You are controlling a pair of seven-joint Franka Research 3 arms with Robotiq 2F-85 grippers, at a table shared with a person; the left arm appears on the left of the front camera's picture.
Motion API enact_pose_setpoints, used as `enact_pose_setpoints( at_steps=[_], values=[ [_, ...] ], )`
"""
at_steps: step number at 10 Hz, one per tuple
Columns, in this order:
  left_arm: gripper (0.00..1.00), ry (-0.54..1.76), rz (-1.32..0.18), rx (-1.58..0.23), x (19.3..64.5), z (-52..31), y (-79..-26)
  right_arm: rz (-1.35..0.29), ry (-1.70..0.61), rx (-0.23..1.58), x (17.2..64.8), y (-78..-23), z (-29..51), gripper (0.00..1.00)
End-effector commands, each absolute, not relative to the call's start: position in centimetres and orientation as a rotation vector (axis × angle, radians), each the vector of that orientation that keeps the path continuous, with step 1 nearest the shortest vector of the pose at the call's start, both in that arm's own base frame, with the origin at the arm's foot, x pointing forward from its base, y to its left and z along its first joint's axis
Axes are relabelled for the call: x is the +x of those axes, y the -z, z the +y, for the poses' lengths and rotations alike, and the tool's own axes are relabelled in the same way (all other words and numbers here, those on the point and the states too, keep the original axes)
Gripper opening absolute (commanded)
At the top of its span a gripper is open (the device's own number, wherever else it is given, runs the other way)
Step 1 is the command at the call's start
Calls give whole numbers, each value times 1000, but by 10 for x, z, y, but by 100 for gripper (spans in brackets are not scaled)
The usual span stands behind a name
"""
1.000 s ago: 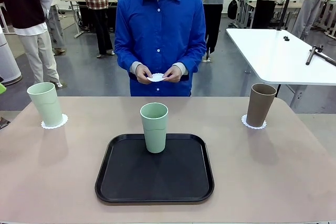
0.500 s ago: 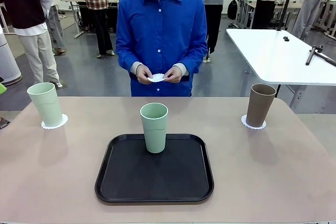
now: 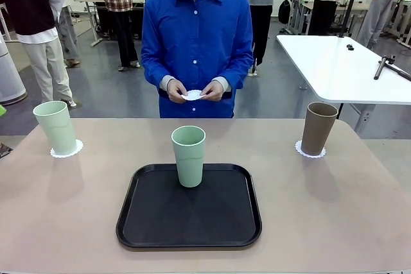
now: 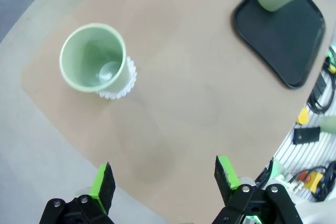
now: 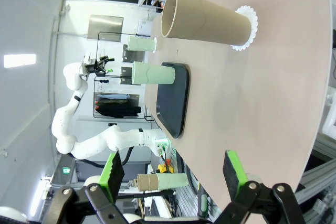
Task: Place coasters on the table and set cups on them.
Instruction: Take one Reusable plastic cup from the Flat Tray and place it on a coaster set by the human.
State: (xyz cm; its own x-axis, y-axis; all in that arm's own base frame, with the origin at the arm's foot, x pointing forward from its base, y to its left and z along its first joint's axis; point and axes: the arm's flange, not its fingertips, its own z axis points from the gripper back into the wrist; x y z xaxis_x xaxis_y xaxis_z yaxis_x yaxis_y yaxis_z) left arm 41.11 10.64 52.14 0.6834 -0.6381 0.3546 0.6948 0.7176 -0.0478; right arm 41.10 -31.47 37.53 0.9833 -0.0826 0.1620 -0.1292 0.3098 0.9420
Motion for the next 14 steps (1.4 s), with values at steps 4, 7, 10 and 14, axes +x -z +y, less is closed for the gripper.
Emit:
enact_pose_setpoints(
  at_steps=[4, 7, 10, 14],
  values=[
    [100, 504, -89, -66, 300, 64, -512, -195, -26, 1250, 411, -376, -315, 100],
    [100, 481, -145, -53, 311, 74, -513, -195, -26, 1250, 411, -376, -315, 100],
    [100, 430, -191, -551, 330, 122, -508, -195, -26, 1250, 411, -376, -315, 100],
    [100, 354, -249, -1013, 366, 220, -477, -195, -26, 1250, 411, -376, -315, 100]
  ],
)
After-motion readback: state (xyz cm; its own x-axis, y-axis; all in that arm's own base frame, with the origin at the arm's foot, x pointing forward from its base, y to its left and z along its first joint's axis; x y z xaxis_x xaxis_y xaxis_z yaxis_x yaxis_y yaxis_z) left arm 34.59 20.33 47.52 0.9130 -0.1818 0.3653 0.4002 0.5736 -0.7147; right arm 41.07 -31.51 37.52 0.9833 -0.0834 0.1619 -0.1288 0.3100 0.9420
